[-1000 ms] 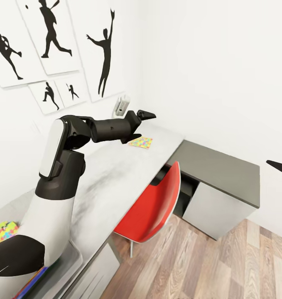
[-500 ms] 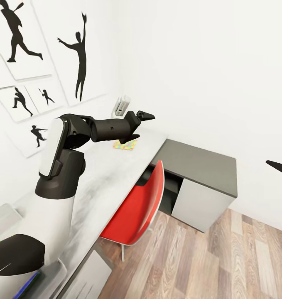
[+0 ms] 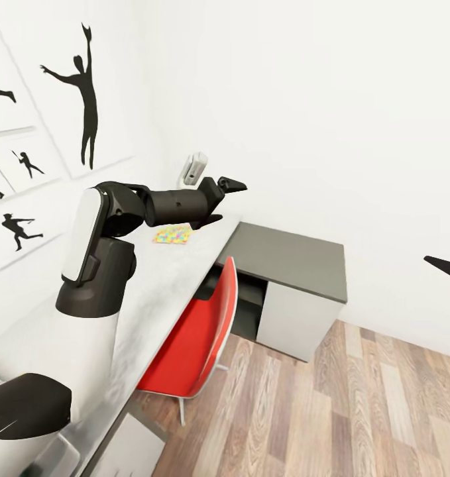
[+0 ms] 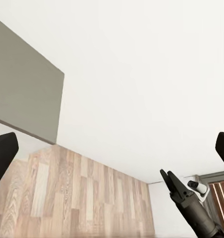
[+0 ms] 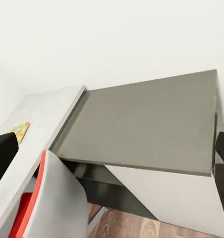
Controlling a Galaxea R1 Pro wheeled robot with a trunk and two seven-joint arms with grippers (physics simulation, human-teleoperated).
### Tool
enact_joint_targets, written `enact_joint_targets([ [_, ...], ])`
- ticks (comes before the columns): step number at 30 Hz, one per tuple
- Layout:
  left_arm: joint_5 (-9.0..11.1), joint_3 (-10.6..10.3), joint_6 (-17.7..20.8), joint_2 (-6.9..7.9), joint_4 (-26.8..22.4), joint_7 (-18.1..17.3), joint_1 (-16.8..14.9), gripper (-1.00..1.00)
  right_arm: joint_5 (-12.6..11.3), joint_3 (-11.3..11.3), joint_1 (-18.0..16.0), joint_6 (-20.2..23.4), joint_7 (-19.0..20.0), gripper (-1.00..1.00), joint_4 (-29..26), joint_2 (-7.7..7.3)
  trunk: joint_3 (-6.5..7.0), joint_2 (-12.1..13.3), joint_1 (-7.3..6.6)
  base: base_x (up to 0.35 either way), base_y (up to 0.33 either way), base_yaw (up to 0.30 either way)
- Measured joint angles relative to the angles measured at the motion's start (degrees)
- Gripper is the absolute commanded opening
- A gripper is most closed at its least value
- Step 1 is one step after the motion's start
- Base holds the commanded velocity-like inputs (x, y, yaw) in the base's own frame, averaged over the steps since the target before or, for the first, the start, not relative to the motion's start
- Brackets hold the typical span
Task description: Put all the toys in the child's room - the three board games (two on the bed and one on the table), the two jigsaw puzzles on the table, and the tennis ball on the table - inside the toy box on the table in the child's room.
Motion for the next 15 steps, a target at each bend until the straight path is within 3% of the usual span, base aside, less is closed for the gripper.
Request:
enact_joint_targets([
  [7, 0.0, 0.03, 0.0, 0.01, 0.0, 0.04, 0.01, 1.0, 0.0, 0.0, 0.0, 0.01, -0.01, 1.0, 0.02, 0.0, 0.33, 0.0, 0.0, 0.01, -0.012, -0.257],
  [15, -0.01, 0.04, -0.02, 0.03, -0.01, 0.83, 0.03, 1.0, 0.0, 0.09, -0.01, 0.03, -0.03, 1.0, -0.08, 0.02, 0.71, 0.0, -0.02, 0.148, -0.171, -0.257],
])
